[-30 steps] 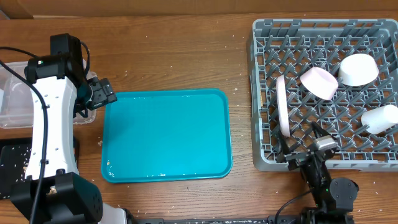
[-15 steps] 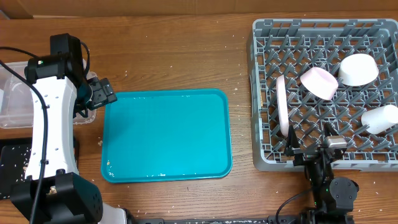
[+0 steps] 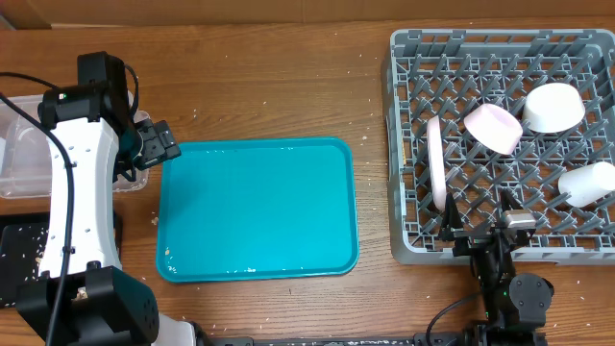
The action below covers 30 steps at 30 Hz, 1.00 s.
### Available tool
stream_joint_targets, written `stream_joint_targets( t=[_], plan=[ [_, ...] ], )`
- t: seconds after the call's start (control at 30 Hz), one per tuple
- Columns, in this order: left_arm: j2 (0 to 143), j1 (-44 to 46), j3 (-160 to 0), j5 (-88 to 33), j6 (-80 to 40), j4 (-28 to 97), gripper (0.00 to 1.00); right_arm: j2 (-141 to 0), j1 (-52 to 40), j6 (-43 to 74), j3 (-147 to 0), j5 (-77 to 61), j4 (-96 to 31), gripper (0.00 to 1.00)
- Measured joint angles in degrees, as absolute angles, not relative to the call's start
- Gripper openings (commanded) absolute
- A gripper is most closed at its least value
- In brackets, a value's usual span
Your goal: Sort waste into correct bins and load items into the dishwasher
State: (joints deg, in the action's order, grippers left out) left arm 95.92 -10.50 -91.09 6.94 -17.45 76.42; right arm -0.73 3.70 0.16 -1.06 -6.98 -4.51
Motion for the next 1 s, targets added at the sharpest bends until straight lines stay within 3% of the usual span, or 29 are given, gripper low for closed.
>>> stream_joint_targets(
  t=[0.67,1.0],
  plan=[
    [94.7,-10.5,-90.26,4.43,-17.5,79.44,1.0,-0.73,3.7,0.27,-1.06,-6.98,-4.49,1.0],
    [69.65,-10.5,-63.05,0.4,-17.12,52.62,1.0,-0.73,3.7,0.27,-1.06,-6.96,-4.56,1.0]
  ],
)
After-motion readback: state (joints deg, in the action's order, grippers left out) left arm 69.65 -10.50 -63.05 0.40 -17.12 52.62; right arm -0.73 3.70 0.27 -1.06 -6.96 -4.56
